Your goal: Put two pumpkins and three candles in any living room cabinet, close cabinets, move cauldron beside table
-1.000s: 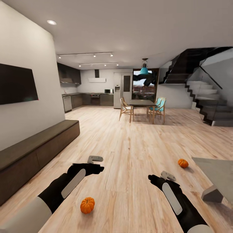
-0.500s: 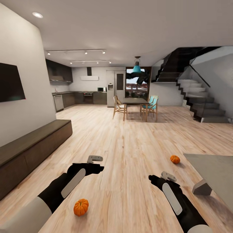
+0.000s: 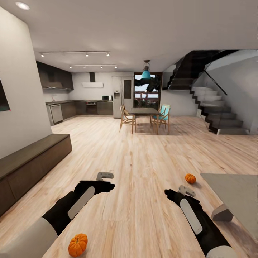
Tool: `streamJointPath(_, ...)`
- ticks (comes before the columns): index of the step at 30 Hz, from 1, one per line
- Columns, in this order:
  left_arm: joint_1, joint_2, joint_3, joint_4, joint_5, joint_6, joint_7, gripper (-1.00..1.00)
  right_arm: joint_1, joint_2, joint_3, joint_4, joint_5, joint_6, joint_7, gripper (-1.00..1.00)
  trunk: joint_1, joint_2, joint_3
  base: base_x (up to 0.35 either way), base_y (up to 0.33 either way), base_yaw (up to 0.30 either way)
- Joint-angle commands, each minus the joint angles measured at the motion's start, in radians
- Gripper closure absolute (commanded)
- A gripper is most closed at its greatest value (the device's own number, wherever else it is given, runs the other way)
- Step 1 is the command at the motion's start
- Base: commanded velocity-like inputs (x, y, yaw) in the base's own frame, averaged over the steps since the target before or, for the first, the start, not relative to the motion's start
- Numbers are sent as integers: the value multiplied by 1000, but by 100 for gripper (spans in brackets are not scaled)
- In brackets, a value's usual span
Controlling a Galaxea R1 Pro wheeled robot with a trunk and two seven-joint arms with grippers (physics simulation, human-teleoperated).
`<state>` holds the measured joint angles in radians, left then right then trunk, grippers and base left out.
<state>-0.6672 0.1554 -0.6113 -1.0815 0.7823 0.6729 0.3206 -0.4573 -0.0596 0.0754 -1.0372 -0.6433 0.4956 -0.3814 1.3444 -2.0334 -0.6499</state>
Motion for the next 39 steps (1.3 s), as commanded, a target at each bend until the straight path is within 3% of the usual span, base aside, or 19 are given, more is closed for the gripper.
streamJointPath(1,-1,1,-3,-2,11,1,10,-100,-1,-2,3,-5,-12,-1,-11,-100,0,-1,-2,256,-212,-79)
streamJointPath(19,-2,1,-2,-2,10,0,12,-100,0,9,16,-33,-6,1,-13,-100,0,-1,-3,226,-245,-12)
streamJointPath(25,-2,1,-2,-1,11,-1,11,-100,0,10,45,-34,-6,-1,-15,-100,0,-1,-3,241,-223,0)
streamJointPath(39,-2,2,-2,-1,9,-4,11,-100,0,11,58,-34,-6,-3,-16,-100,0,-1,-3,308,-82,3)
